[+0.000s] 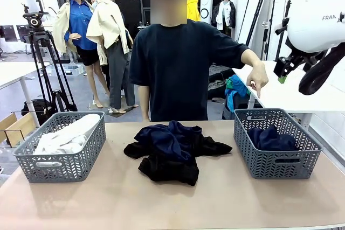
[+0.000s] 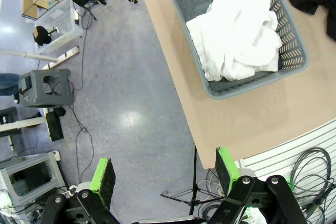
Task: Sort the tops and bottoms.
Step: Sort the clothes according to human instructions, then lift clothes from the center of the table with your left hand.
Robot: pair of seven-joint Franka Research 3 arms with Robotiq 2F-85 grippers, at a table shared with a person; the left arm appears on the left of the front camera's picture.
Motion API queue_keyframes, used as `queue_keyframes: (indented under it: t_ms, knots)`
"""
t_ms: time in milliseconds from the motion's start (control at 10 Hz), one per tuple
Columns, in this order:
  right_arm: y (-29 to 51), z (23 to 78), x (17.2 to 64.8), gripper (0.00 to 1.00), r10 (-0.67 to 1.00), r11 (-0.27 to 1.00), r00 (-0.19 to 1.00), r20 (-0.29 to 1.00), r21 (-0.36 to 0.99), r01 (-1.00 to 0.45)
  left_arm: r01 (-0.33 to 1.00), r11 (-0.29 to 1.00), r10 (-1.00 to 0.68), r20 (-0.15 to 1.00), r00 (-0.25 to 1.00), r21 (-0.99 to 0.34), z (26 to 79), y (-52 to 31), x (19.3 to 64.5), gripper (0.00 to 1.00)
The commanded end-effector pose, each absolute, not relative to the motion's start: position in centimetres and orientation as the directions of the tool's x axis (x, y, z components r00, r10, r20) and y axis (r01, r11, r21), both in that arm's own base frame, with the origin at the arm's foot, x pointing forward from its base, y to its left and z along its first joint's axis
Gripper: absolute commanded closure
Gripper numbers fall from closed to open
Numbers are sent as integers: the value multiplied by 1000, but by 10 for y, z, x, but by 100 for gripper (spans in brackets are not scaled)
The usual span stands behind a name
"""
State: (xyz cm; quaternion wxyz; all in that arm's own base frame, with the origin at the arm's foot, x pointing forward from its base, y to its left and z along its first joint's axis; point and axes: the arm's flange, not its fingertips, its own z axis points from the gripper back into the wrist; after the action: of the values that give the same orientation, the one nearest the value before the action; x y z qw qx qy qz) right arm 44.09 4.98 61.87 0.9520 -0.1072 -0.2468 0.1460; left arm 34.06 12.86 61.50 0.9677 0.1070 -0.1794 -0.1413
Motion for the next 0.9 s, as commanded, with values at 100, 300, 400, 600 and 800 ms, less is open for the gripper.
queue_keyframes:
  t_ms: [100,300,400,600,800]
  knots:
    - [50,619,441,0,331,934,836,439,-276,-225,238,934,-317,312,895,266,616,130,340,0]
    - [50,619,441,0,331,934,836,439,-276,-225,238,934,-317,312,895,266,616,130,340,0]
    - [50,619,441,0,331,934,836,439,-276,-225,238,934,-317,312,895,266,616,130,340,0]
    - [50,619,441,0,331,934,836,439,-276,-225,238,934,-317,312,895,266,616,130,340,0]
    - [38,628,446,0,314,932,852,419,-307,-193,238,934,-317,312,895,266,616,130,340,0]
